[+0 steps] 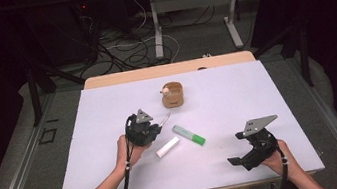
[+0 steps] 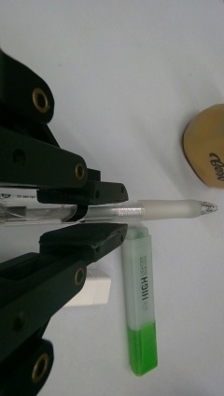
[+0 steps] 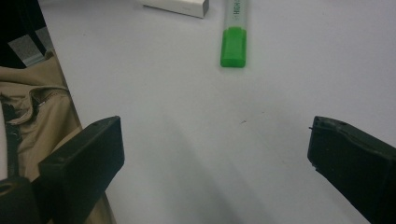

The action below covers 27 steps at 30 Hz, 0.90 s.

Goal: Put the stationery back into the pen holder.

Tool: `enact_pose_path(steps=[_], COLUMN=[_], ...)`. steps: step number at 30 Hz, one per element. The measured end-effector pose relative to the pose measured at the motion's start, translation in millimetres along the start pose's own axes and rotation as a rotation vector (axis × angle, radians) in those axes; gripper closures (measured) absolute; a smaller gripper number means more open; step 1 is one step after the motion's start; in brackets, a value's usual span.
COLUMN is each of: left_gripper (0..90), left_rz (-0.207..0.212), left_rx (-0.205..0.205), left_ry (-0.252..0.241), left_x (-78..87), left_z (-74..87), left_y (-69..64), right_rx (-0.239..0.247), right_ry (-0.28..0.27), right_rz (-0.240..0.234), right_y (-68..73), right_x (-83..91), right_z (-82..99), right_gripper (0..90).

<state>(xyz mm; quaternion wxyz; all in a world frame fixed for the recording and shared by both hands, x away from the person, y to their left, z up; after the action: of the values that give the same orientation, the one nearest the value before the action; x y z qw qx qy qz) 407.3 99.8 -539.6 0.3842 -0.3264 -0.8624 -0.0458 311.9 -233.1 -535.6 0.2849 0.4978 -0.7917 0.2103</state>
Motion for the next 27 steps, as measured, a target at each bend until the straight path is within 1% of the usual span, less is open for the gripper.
enact_pose_path(steps=[2, 4, 6, 9, 10, 12, 13, 14, 15, 16, 17, 18, 19, 21, 22, 23, 24, 25, 27], left_gripper=[79.8, 79.7, 79.8, 79.8, 79.7, 79.8, 79.7, 79.8, 79.8, 79.8, 79.8, 79.8, 79.8, 79.7, 79.8, 79.8, 79.8, 79.8, 79.8], left_rz=[-0.001, 0.002, 0.004, 0.007, 0.013, 0.013, 0.011, 0.011, 0.019, 0.019, 0.022, 0.023, 0.019, 0.022, 0.022, 0.025, 0.030, 0.026, 0.026], left_rx=[-0.005, -0.006, -0.008, -0.011, -0.010, -0.015, -0.025, -0.025, -0.015, -0.023, -0.027, -0.022, -0.031, -0.033, -0.035, -0.032, -0.031, -0.044, -0.047], left_ry=[-0.007, -0.020, -0.023, -0.033, -0.030, -0.047, -0.054, -0.054, -0.061, -0.066, -0.059, -0.069, -0.076, -0.087, -0.085, -0.092, -0.089, -0.095, -0.102], left_x=[0.9, 2.0, 3.3, 4.8, 5.8, 6.6, 8.2, 8.2, 8.1, 8.5, 9.7, 9.1, 9.3, 9.8, 10.4, 10.5, 11.0, 11.2, 11.5], left_z=[-0.4, -1.1, -1.1, -1.2, -1.2, -1.5, -1.6, -1.6, -1.2, -1.5, -1.6, -1.6, -2.4, -2.8, -2.7, -2.7, -2.6, -3.2, -3.5], left_y=[-1.0, -1.7, -2.9, -5.1, -6.2, -8.4, -10.6, -10.6, -12.5, -13.0, -13.6, -15.2, -15.7, -18.0, -19.2, -20.4, -21.6, -21.6, -23.2], right_rx=[0.000, -0.005, -0.001, -0.004, -0.002, 0.004, -0.005, -0.005, -0.004, -0.004, -0.004, -0.002, -0.003, -0.003, -0.007, -0.003, -0.003, -0.008, -0.014], right_ry=[0.009, 0.000, 0.008, 0.003, 0.004, 0.003, 0.013, 0.013, 0.010, 0.010, 0.016, 0.009, 0.009, 0.009, 0.010, 0.020, 0.020, 0.012, 0.011], right_rz=[-0.005, -0.001, -0.007, 0.003, -0.003, -0.001, -0.004, -0.004, 0.000, 0.000, -0.004, 0.001, 0.002, 0.006, 0.011, 0.004, 0.004, 0.012, 0.014], right_y=[0.1, 0.3, 0.0, 0.1, 0.2, -0.3, 0.1, 0.1, 1.0, 1.0, 1.2, 1.4, 1.5, 1.3, 1.0, 0.9, 0.9, 1.1, 0.8], right_x=[0.4, -0.2, 0.1, -0.9, -1.1, -1.4, -1.9, -1.9, -3.1, -3.1, -2.8, -3.5, -3.8, -4.2, -5.3, -5.0, -5.0, -6.3, -7.4], right_z=[0.0, 0.1, 0.1, -0.2, -0.4, -0.6, -1.2, -1.2, -1.9, -1.9, -2.2, -2.6, -2.8, -3.0, -3.6, -3.9, -3.9, -4.6, -5.6], right_gripper=[3.2, 3.2, 3.2, 3.2, 3.3, 3.3, 3.3, 3.3, 3.3, 3.3, 3.3, 3.3, 3.3, 3.3, 3.3, 3.3, 3.3, 3.3, 3.3])
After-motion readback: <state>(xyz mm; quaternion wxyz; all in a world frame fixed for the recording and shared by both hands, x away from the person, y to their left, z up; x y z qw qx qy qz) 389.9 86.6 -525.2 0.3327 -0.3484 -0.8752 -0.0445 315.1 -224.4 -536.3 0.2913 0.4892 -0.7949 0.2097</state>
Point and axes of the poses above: each handheld gripper's, and its own axes: x roughly backward along the jaws, z roughly out of its underside, y roughly to its left, the point moved 3 cm from there along -x, roughly forward along the jaws, and after that the axes turned 13 degrees about x, right-handed, at the moved point
